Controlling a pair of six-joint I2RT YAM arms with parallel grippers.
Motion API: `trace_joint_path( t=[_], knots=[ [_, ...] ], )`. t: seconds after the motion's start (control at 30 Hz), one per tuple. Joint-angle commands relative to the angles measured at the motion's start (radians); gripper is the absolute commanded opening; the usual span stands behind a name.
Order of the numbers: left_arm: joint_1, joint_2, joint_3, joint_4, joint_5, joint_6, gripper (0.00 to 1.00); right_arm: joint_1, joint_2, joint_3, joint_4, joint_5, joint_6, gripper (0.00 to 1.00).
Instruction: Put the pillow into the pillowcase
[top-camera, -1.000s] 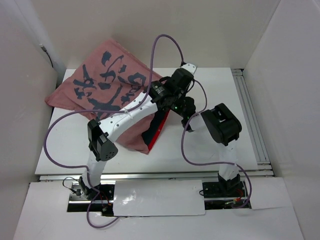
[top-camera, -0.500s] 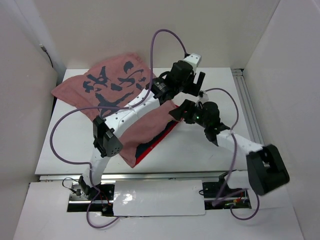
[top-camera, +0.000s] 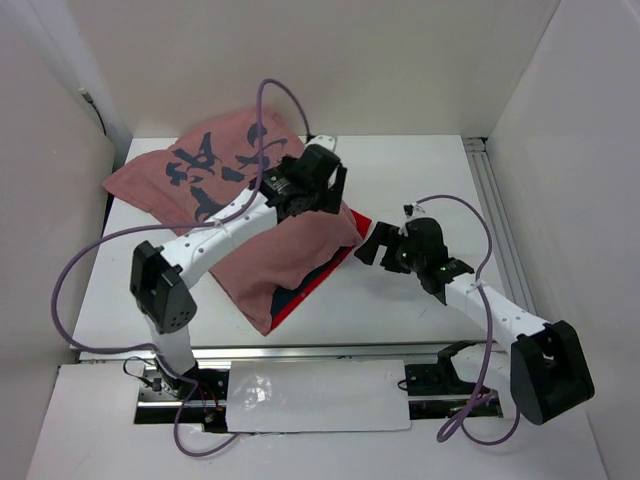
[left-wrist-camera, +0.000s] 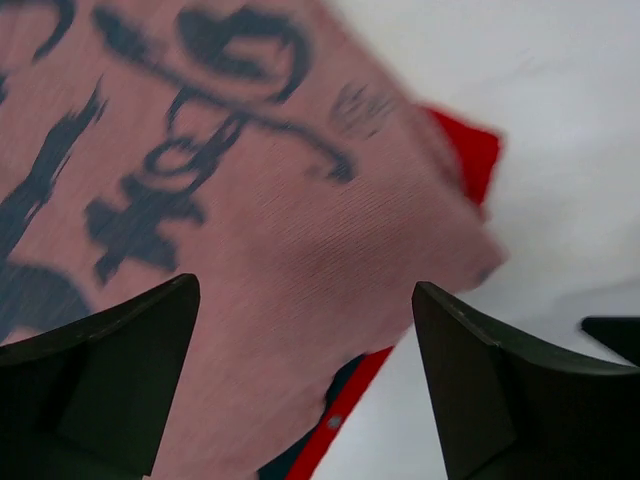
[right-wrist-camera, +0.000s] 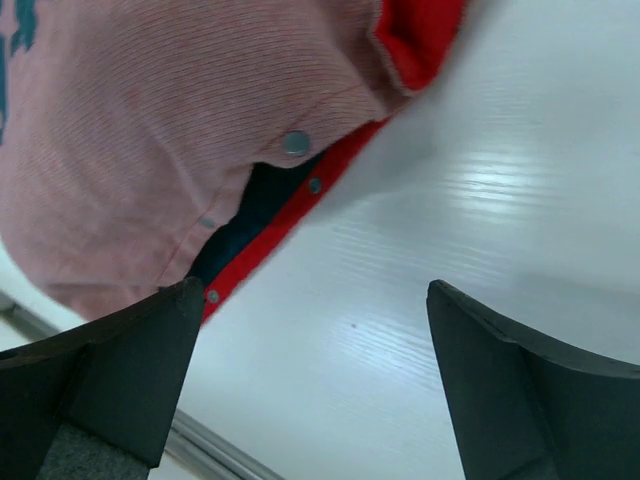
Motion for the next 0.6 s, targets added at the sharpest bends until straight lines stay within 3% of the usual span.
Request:
trace_joint_path(
  t=[0.0,0.13,0.23,0.27,0.3,0.4,0.43,0.57],
  knots=[
    [0.07,-0.142,-0.145,-0.051,-0.029,-0.137,1.0,0.021,0.036,0.049,0.119,-0.088,-0.031,0.97],
    [0.083,-0.28,-0.38,-0.001,-0.009,-0.189,1.0,0.065,0.157,0.097,0.231,-0.131,-0.031,0.86],
    [0.074,-0.37,-0.457,0.024,0.004,-0.199,1.0,0.09,0.27,0.155,0.25,-0.117,-0.031,0.79],
    [0.074,-0.387,-0.497,0.024,0.013,-0.209,1.0,0.099,0.301,0.172,0.27,-0.117,-0.031,0.71],
    [0.064,-0.416,-0.529,0.024,0.013,-0.227,1.0,0.099,0.362,0.205,0.306,-0.131,-0.031,0.53],
    [0.064,-0.452,-0.567,0.014,-0.007,-0.259,1.0,0.121,0.48,0.317,0.333,-0.089,-0.049,0.25],
    [0.064,-0.462,-0.59,0.014,-0.007,-0.269,1.0,0.121,0.581,0.363,0.368,-0.079,-0.064,0.02],
    [0.074,-0.49,-0.614,-0.026,-0.018,-0.307,1.0,0.111,0.754,0.607,0.438,-0.032,-0.074,0.0]
  ],
)
